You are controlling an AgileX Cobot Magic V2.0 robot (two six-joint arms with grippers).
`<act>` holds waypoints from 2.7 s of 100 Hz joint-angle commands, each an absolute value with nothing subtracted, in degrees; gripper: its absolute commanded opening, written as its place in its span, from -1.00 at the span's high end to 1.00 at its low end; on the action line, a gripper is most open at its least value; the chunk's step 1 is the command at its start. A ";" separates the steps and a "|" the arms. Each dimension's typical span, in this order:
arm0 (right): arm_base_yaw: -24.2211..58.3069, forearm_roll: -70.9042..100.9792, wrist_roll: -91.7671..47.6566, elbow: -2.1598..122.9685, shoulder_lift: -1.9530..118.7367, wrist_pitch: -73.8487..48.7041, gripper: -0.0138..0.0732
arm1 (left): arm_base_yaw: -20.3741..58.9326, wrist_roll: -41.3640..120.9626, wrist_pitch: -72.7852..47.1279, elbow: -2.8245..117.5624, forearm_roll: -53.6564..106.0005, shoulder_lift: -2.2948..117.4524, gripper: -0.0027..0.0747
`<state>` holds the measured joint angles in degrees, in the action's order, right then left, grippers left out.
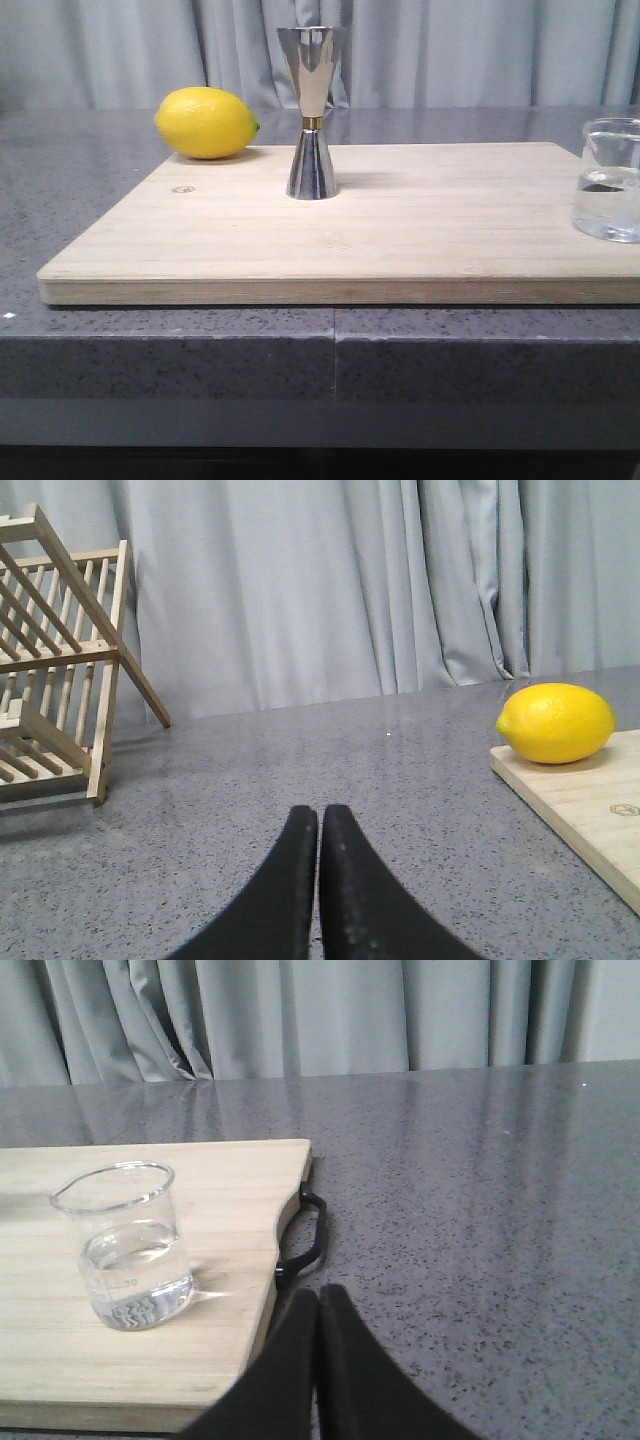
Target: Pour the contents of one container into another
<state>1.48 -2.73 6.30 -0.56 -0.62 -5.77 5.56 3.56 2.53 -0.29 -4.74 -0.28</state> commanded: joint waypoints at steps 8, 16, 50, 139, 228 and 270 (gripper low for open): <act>1.51 -3.47 6.31 -2.15 -1.66 -1.01 0.82 | 6.11 2.94 6.67 -1.46 -4.40 -1.62 0.99; 1.51 -3.47 6.31 -2.15 -1.66 -1.01 0.82 | 6.11 2.94 6.67 -1.46 -4.40 -1.62 0.99; 1.51 -3.47 6.31 -2.15 -1.66 -1.01 0.82 | 6.11 2.94 6.67 -1.46 -4.40 -1.62 0.99; 1.51 -3.47 6.31 -2.15 -1.66 -1.12 0.82 | 6.11 2.94 5.07 -1.46 -4.40 -1.62 0.99; 1.51 10.02 5.17 25.28 7.19 -20.23 0.82 | 6.11 1.84 -11.89 28.87 16.81 14.34 0.99; 1.51 5.01 5.03 44.94 28.33 -30.01 0.82 | 6.11 29.00 -31.37 55.16 31.46 40.46 0.98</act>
